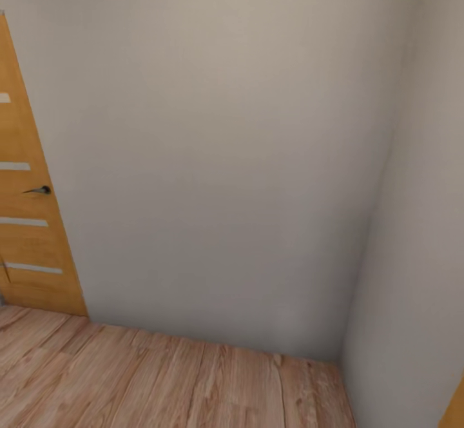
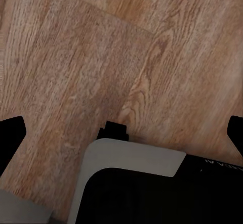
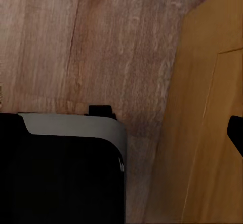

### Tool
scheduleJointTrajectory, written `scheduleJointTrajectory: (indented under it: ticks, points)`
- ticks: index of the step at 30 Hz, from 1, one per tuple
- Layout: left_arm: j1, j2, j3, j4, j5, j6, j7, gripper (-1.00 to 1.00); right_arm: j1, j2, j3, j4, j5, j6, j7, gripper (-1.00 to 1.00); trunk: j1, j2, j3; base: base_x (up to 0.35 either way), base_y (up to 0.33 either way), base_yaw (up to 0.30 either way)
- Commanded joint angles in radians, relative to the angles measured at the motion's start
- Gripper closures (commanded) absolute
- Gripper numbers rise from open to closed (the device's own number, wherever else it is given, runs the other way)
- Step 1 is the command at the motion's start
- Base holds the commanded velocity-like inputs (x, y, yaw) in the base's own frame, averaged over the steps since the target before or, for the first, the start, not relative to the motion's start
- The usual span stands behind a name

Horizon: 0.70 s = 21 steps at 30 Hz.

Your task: Move the two storage containers from the living room to the garage. In the garage, place one container on the floor and stack the other container on top of it (either order is fine).

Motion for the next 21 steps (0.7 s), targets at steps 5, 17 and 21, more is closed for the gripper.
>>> scheduleJointTrajectory:
  ticks: [5, 17, 21]
  points:
    - [-0.001, 0.0, -0.003, 0.001, 0.005, -0.004, 0.003, -1.0, -0.001, 0.003, 0.008, 0.003, -0.001, -0.005, -0.003, -1.0, 0.001, -0.001, -0.001, 0.321, 0.0, 0.269]
    - [-0.001, 0.0, -0.003, 0.001, 0.005, -0.004, 0.003, -1.0, -0.001, 0.004, 0.008, 0.003, -0.001, -0.005, -0.002, -1.0, 0.001, -0.001, -0.001, 0.321, 0.0, 0.272]
    - [-0.001, 0.0, -0.003, 0.001, 0.005, -0.004, 0.003, -1.0, -0.001, 0.003, 0.008, 0.003, -0.001, -0.005, -0.003, -1.0, 0.001, -0.001, -0.001, 0.321, 0.0, 0.271]
